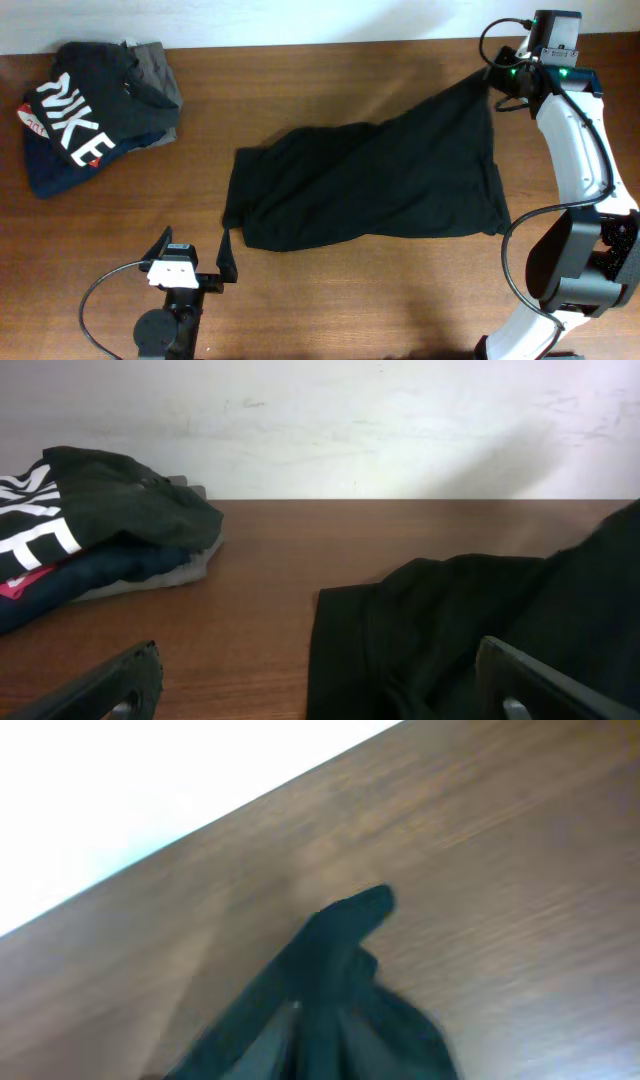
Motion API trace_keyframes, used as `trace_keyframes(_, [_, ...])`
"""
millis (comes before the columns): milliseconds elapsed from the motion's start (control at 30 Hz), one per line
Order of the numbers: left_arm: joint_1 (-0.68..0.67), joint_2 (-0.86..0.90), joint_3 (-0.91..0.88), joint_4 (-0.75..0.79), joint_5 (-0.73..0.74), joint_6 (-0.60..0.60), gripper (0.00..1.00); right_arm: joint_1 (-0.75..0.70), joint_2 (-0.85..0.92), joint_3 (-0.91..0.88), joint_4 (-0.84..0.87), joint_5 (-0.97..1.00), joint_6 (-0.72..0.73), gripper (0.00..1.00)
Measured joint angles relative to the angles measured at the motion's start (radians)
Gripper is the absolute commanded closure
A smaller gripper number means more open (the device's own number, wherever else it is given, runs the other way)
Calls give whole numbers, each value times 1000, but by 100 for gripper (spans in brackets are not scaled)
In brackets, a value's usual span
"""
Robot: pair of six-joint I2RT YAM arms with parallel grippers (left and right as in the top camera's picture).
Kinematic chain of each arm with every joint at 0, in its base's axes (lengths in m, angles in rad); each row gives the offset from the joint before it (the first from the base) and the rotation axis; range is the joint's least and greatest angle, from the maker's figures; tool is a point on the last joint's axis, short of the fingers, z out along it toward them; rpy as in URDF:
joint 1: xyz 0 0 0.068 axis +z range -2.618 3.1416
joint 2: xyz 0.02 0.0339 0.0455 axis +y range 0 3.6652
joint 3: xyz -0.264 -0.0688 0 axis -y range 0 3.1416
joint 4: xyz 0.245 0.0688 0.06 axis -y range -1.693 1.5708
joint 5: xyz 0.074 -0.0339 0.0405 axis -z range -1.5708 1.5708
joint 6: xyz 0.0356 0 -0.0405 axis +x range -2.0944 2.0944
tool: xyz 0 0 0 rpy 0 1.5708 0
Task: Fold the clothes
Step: 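Grasp the garment's right end with the right gripper and pull it right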
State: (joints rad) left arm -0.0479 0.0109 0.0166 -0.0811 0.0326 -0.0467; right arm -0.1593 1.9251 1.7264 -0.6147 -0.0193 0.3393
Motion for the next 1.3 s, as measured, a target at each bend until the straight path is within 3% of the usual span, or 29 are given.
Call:
trace_keyframes(33, [0,0,0,0,0,0,1,0,0,0,-2,23,-3,1])
trace_keyframes(333, [0,0,0,0,0,0,1,-1,-18,12,-287,87,-49,1])
trace_keyframes(567, [0,0,0,0,0,0,1,-2,-171,29,-687,107,78,1])
trace_keyframes(700, [0,0,0,0,0,0,1,-2,-175,15,-797,109,151,1])
trace_keyframes(1067, [0,0,0,0,0,0,1,-2,-175,-220,-725,102,154,1])
trace_keyframes(1300, [0,0,0,0,0,0,1,-35,-174,-443,-495,57,144,1])
